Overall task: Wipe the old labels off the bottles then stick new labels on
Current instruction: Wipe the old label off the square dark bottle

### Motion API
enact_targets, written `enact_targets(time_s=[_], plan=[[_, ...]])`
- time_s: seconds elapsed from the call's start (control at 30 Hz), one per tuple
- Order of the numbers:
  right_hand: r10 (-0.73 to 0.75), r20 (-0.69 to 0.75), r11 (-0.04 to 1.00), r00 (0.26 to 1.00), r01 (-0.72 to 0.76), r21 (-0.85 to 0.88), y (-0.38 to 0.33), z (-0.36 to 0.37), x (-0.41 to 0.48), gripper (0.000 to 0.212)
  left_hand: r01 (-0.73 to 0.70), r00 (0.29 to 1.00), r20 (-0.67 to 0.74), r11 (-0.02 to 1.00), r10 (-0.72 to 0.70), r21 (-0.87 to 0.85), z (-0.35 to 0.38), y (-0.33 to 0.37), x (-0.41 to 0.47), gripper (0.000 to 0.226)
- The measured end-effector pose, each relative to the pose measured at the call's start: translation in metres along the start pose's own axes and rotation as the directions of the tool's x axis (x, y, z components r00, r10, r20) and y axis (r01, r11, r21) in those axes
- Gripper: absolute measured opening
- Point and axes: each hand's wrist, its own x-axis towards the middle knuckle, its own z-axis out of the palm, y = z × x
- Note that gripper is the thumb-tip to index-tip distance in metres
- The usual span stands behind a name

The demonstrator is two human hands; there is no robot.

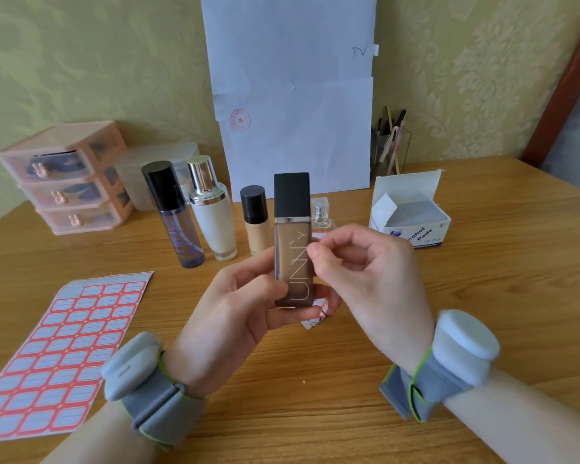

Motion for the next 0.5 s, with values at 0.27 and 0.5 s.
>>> enact_targets(time_s=[0.27,0.5], plan=[[-0.022,0.007,0.998,1.000,0.022,0.060,-0.0011,-0.0043,0.0013,0.010,0.062,0.998,-0.002,0.991,-0.063,-0.119,0.0055,0.0021,0.0001,0.041],[-0.057,0.043,0.998,0.997,0.058,-0.029,-0.0014,-0.0072,0.0033,0.030,0.111,0.994,0.023,0.977,-0.109,-0.182,0.0049,0.0041,-0.0027,0.041]])
